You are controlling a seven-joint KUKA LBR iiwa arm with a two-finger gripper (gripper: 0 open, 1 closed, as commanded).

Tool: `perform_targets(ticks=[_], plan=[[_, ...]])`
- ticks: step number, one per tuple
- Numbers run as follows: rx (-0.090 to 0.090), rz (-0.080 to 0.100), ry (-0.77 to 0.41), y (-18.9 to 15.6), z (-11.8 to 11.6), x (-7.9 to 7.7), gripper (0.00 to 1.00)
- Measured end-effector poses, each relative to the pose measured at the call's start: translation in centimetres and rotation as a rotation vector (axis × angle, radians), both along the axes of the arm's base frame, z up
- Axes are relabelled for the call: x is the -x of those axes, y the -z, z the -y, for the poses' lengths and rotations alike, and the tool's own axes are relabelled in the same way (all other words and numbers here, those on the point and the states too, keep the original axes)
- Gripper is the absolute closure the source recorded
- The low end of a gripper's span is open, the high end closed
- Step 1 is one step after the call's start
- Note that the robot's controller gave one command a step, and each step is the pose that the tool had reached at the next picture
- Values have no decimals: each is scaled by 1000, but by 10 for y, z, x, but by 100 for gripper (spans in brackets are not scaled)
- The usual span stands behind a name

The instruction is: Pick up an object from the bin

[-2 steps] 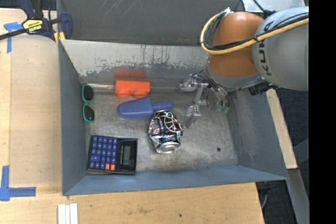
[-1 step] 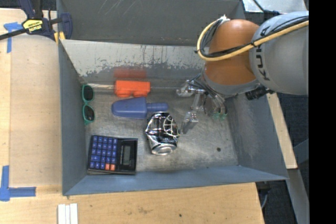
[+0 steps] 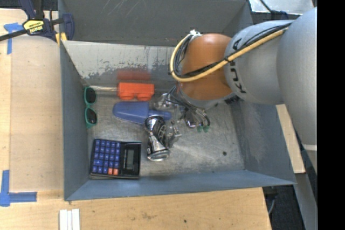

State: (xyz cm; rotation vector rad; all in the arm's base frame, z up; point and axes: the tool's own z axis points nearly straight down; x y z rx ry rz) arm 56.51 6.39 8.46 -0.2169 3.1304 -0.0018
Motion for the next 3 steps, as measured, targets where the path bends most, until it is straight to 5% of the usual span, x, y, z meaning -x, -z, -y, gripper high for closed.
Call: perform_targets(ticks=[1, 3], plan=[[-3, 26, -89, 7, -36, 48, 100], [-2, 17, -89, 3, -36, 49, 100]])
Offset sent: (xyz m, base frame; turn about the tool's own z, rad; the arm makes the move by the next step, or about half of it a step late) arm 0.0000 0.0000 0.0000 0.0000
